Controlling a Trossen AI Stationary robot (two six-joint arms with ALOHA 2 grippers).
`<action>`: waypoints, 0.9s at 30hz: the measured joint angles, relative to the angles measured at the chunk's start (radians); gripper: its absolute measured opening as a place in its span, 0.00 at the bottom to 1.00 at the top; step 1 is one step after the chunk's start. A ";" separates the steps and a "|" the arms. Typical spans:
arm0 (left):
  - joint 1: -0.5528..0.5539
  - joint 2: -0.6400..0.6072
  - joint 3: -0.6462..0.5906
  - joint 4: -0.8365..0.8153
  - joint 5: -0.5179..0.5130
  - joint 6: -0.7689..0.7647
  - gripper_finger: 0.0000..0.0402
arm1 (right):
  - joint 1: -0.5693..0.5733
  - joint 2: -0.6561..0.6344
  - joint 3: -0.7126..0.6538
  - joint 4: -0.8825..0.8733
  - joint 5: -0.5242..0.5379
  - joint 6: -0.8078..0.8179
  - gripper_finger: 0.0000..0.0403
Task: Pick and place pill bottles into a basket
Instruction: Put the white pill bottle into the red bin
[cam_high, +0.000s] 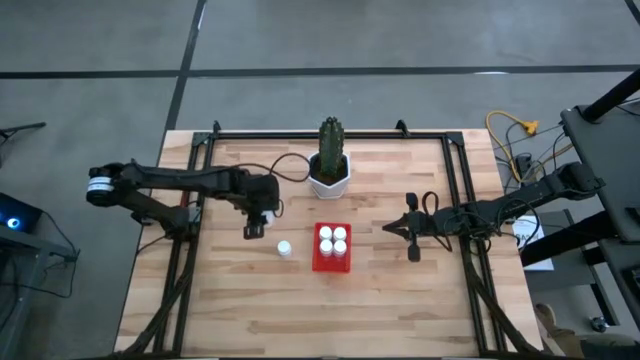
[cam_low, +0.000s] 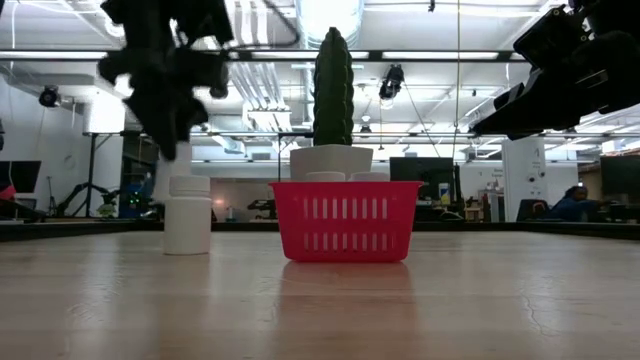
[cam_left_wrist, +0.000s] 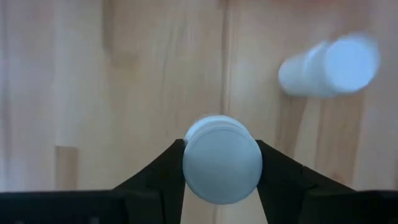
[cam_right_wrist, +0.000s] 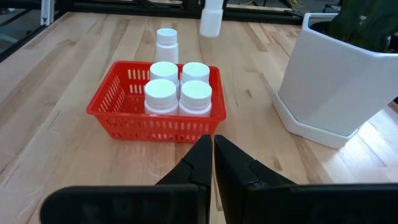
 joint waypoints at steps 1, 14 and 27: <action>0.000 0.000 0.028 -0.014 0.000 0.001 0.35 | 0.000 0.000 0.000 0.000 0.000 0.000 0.02; -0.080 0.048 0.247 -0.025 0.099 0.045 0.35 | 0.000 0.000 -0.002 0.000 0.000 -0.006 0.02; -0.161 0.268 0.426 -0.024 0.120 0.127 0.35 | 0.000 0.000 -0.009 0.000 0.000 -0.006 0.02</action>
